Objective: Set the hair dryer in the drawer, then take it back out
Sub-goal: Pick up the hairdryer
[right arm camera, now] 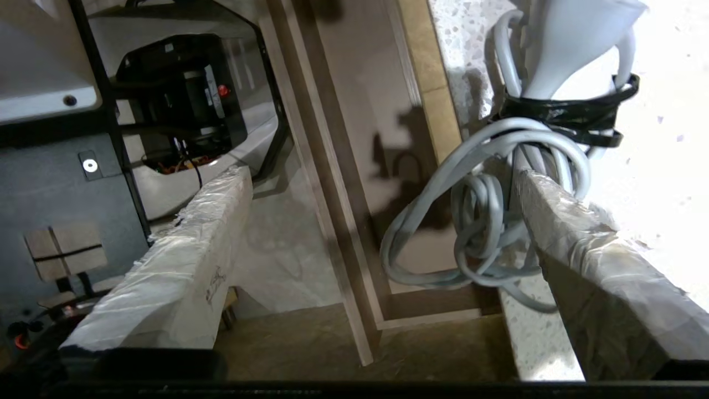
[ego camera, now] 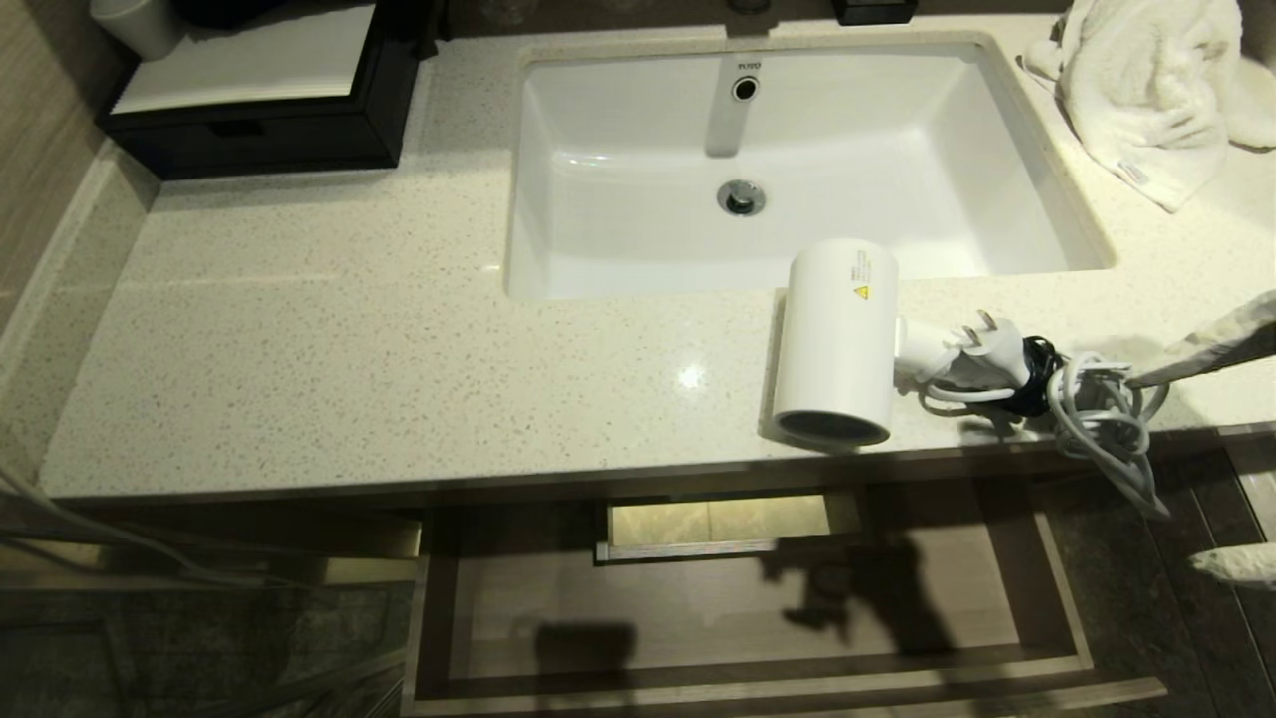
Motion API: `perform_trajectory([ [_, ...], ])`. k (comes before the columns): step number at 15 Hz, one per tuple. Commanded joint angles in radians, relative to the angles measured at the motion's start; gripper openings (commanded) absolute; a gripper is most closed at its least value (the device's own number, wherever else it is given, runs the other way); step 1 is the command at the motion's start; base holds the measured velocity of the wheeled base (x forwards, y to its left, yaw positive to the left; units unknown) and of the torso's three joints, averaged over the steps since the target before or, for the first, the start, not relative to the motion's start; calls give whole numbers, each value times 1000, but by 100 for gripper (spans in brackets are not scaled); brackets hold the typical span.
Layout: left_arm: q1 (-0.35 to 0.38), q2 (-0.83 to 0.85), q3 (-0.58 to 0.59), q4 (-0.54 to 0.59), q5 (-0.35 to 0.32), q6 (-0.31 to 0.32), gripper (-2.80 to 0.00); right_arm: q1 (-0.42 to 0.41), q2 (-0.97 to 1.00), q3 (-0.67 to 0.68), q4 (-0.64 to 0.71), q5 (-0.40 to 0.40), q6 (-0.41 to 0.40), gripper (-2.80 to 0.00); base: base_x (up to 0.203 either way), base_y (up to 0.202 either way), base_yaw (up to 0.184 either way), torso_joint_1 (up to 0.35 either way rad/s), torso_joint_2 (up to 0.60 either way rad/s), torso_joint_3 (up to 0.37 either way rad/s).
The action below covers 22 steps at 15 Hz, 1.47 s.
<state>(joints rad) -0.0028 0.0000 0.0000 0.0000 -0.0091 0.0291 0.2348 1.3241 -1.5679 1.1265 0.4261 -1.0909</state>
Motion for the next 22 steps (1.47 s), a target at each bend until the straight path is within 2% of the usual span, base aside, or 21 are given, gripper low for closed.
perform_trajectory([
  [1,0,0,0,0,0,0,-280,6,50,3,1,-1,-65,0,0,0,0,0,0,0],
  [2,0,0,1,0,-1,0,-280,5,64,2,-9,-2,-93,0,0,0,0,0,0,0],
  [8,0,0,1,0,0,0,-280,-11,124,-36,-192,-2,-139,0,0,0,0,0,0,0],
  [15,0,0,2,0,0,0,-280,-61,63,17,-180,-4,-180,0,0,0,0,0,0,0],
  [19,1,0,2,0,0,0,-280,-110,71,-8,-264,58,-210,0,0,0,0,0,0,0],
  [22,0,0,1,0,0,0,-280,-134,76,-12,-347,76,-233,0,0,0,0,0,0,0],
])
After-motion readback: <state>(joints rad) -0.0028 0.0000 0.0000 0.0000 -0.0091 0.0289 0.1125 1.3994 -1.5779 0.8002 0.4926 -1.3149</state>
